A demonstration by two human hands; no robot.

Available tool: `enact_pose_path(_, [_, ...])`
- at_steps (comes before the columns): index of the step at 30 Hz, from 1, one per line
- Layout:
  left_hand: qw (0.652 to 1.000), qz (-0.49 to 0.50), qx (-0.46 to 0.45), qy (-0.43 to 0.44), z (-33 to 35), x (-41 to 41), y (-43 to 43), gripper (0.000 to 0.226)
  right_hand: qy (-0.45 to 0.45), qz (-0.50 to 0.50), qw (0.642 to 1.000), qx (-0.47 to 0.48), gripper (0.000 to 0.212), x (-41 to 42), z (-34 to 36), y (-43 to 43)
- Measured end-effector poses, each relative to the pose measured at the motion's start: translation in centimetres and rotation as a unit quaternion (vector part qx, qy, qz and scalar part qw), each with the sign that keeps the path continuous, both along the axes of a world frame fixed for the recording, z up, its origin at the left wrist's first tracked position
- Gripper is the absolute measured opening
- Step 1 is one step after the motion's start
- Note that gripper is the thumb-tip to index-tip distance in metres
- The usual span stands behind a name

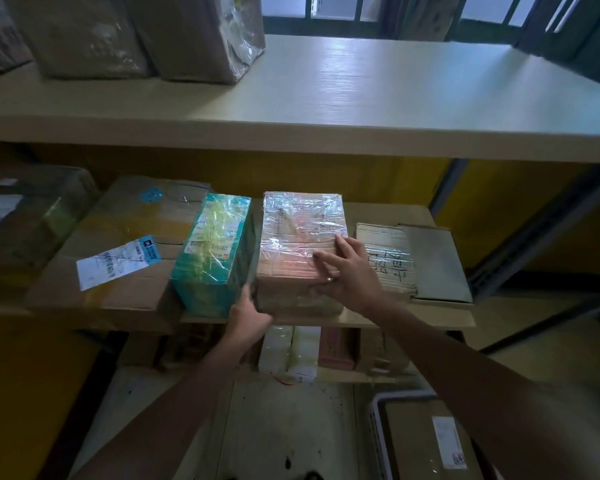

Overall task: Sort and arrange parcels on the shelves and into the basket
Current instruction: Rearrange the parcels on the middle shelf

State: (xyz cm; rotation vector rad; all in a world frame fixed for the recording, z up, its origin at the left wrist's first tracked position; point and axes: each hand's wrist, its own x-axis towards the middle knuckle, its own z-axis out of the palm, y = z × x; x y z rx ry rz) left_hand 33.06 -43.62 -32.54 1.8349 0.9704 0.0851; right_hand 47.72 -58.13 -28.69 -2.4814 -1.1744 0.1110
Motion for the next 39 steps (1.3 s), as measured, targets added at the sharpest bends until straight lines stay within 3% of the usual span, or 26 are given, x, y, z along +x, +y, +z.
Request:
enact_pose_path(3, [0.997,-0.014,0.021,-0.072,1.0,-0.6,1.0,0.077,0.029,0.001,1.000,0.011,0.068,0.6,2.1,0.5])
enact_pose_path(7, [0.991,-0.081,0.023,-0.107,2.2,-1.2,2.5,0.087,0.085,0.029,0.994,0.057,0.058,1.9,6.2,1.1])
enact_pose_path(12, [0.978,-0.134,0.017,-0.161,3.0,-2.5,2.8,0.103,0.251,0.006,0.963,0.102,0.037,1.7,9.6,0.8])
enact_pose_path(16, [0.980,-0.093,-0.036,-0.172,3.6,-3.5,2.5,0.080,0.289,-0.031,0.949,0.124,0.011,1.0,10.5,0.9])
enact_pose_path(19, [0.979,-0.087,-0.072,-0.171,4.6,-4.2,2.4,0.067,0.311,-0.107,0.925,0.189,0.012,1.1,10.1,0.5])
enact_pose_path(23, [0.972,-0.004,-0.147,-0.183,6.3,-3.9,0.9,0.066,0.382,-0.116,0.889,0.225,0.048,0.2,9.4,-0.1])
enact_pose_path(28, [0.966,0.061,-0.163,-0.190,7.0,-2.8,-0.5,0.043,0.326,-0.058,0.928,0.168,0.078,-1.8,7.7,-0.7])
enact_pose_path(30, [0.969,0.062,-0.165,-0.175,7.1,-2.4,-0.6,0.040,0.330,-0.072,0.924,0.177,0.086,-1.9,7.0,-1.0])
enact_pose_path(35, [0.972,0.068,-0.161,-0.156,6.7,-2.3,-1.3,0.033,0.359,-0.101,0.900,0.226,0.041,-1.7,5.9,-1.7])
enact_pose_path(39, [0.976,0.071,-0.139,-0.155,6.8,-2.2,-1.4,0.025,0.356,-0.097,0.901,0.230,0.045,-1.6,6.0,-2.1])
